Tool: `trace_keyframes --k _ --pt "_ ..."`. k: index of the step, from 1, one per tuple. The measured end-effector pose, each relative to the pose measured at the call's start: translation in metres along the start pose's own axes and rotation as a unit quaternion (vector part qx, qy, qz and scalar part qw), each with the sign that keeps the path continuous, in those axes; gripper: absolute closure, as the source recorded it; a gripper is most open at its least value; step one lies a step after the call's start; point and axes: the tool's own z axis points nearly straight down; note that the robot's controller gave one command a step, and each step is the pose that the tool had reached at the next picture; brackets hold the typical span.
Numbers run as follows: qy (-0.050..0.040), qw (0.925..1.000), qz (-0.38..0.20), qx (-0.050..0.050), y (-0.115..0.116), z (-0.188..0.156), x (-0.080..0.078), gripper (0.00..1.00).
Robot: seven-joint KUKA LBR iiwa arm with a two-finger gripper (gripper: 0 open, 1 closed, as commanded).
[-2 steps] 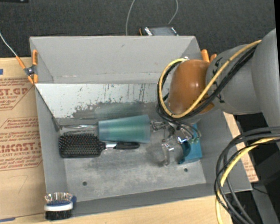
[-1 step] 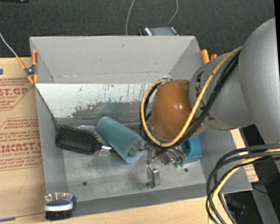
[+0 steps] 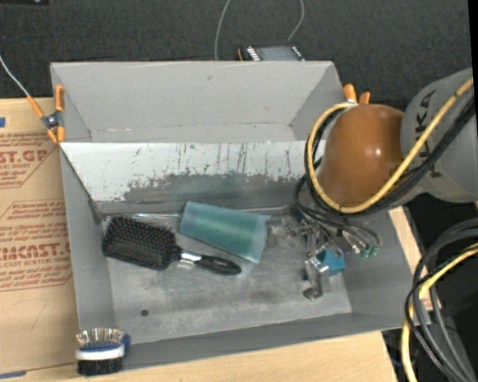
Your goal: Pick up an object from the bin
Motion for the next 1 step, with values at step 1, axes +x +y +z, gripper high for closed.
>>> trace_keyframes --k 1 --pt "0.0010 0.9997 -0.025 -0.002 0.0538 0.0279 0.0027 0.00"
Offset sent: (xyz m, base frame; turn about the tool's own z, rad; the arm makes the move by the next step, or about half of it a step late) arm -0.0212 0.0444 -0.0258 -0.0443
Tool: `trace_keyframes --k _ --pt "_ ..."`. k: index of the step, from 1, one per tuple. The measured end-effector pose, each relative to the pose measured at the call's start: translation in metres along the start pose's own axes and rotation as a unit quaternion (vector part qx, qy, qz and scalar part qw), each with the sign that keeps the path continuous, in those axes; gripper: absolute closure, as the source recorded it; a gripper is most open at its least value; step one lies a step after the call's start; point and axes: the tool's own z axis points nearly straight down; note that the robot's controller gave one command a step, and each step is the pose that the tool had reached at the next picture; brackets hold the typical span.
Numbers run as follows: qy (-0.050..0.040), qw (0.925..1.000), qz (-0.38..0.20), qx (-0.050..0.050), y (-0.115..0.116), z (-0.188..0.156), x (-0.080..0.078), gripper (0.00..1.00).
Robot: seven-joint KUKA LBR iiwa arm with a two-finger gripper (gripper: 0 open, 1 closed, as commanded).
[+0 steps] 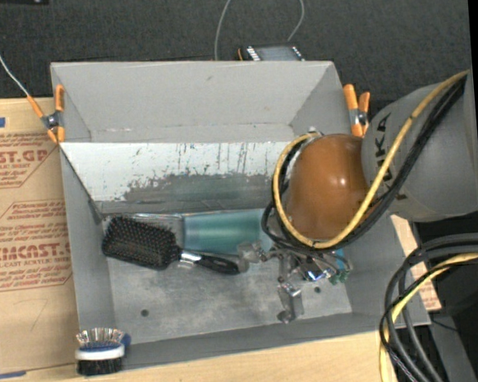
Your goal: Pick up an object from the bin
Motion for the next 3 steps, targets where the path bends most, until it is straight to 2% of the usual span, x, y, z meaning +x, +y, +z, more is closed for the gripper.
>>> trace_keyframes --k 1,2,3 --pt "-0.0047 0.9989 -0.046 0.000 0.0834 0.0237 -0.0265 0.00" --pt "-0.0004 0.9991 -0.042 0.000 0.0798 0.0242 -0.0233 1.00" --pt "-0.0003 0.9991 -0.042 0.000 0.0796 0.0242 -0.0233 1.00"
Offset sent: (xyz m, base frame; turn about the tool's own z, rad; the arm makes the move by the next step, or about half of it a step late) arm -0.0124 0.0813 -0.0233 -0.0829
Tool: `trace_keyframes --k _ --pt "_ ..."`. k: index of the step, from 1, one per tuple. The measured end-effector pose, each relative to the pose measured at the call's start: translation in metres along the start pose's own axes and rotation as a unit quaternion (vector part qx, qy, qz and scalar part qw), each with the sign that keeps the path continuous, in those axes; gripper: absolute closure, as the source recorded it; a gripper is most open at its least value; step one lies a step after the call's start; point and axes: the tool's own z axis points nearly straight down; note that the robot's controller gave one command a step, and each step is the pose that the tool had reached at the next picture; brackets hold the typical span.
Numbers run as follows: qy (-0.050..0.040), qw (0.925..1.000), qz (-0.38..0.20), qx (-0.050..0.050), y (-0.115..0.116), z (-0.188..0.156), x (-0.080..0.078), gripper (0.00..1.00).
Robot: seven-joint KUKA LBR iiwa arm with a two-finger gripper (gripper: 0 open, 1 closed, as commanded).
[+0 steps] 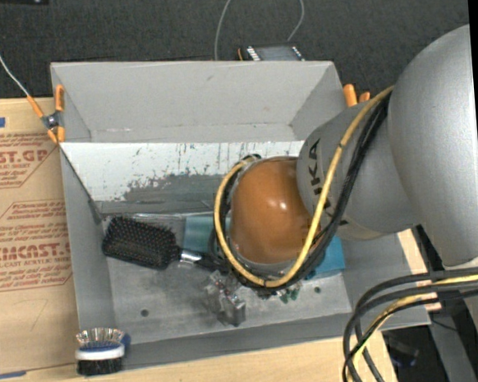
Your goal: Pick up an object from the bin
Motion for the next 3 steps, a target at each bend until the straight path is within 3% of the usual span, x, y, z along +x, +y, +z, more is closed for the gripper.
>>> trace_keyframes --k 2,3 --pt "0.0000 1.0000 0.000 0.000 0.000 0.000 0.000 1.00" --pt "0.0012 0.9846 0.175 0.000 -0.047 0.029 0.010 1.00"
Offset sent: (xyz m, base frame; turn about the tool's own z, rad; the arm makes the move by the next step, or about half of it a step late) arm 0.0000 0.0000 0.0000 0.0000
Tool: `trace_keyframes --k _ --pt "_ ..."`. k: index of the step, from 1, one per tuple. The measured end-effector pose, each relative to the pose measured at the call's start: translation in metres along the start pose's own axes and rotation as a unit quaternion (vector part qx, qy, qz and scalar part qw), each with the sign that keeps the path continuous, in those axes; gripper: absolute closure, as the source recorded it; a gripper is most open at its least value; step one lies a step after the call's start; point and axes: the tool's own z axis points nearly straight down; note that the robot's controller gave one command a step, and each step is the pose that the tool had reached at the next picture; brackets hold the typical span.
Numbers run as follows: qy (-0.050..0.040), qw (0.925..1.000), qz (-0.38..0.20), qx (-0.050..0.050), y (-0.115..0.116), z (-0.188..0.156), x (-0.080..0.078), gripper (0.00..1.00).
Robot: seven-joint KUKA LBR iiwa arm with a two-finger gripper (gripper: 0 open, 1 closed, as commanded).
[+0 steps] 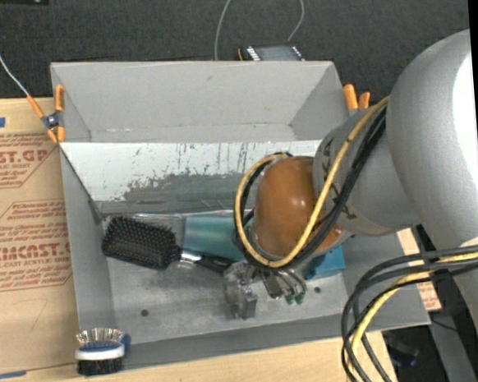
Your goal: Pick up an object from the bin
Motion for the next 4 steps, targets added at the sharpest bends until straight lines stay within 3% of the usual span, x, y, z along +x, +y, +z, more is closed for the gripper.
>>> trace_keyframes --k 1,2,3,4 --pt "0.0005 0.9291 0.370 0.000 0.029 -0.001 -0.016 1.00" --pt "-0.0018 0.9136 0.407 -0.001 0.034 -0.063 -0.029 1.00" --pt "-0.0027 0.8766 0.481 -0.002 0.083 -0.100 -0.046 1.00" --pt "-0.0071 0.9155 0.402 -0.003 0.082 -0.192 -0.100 1.00"
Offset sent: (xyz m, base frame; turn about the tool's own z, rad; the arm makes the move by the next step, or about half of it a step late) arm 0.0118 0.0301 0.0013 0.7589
